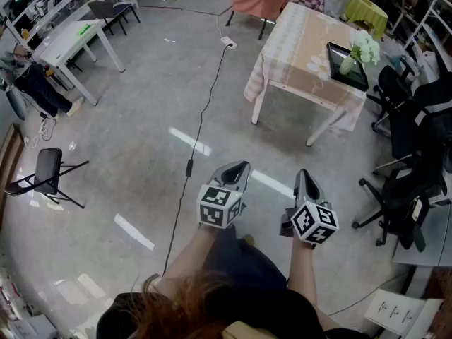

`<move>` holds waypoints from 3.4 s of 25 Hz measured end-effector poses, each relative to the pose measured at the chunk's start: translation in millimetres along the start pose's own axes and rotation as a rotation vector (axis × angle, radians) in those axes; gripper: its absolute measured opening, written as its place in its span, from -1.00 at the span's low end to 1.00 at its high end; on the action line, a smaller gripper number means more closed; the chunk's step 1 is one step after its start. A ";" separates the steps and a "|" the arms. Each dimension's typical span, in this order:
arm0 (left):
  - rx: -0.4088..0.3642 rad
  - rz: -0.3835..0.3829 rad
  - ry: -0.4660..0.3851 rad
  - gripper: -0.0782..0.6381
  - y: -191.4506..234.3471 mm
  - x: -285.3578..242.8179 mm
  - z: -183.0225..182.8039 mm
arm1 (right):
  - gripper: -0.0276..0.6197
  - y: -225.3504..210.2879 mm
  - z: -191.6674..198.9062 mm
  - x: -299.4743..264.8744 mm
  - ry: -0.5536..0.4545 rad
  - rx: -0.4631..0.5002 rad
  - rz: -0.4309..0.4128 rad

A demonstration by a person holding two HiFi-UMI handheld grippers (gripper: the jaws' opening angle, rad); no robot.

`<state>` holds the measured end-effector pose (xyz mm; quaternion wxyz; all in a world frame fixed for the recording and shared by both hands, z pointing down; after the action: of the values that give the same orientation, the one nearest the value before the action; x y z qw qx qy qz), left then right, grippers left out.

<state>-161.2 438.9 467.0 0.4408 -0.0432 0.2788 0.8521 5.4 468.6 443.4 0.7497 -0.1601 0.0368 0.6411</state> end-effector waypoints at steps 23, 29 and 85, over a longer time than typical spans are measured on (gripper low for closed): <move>-0.036 0.040 -0.013 -0.75 -43.8 -65.8 -4.5 | -0.90 -57.9 -13.2 -21.7 -0.008 -0.036 0.020; -0.047 0.052 -0.011 -0.75 -33.4 -114.1 -39.1 | -0.90 -68.6 -31.0 -71.6 0.003 -0.048 0.004; -0.048 0.051 0.006 -0.75 88.2 -292.7 -162.5 | -0.90 -131.4 -97.9 -299.5 0.011 -0.111 0.094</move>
<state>-79.7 102.4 462.5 0.4167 -0.0493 0.2608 0.8694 95.4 139.4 454.1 0.7084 -0.2033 0.0128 0.6757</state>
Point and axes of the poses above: the fingertips, and each gripper's own axes: x backward along the fingers, y to its left, z out of its underside, the point moved 1 cm from there along x, backward along the fingers, and after that the axes turned 10 degrees about x, right-handed, at the moved point
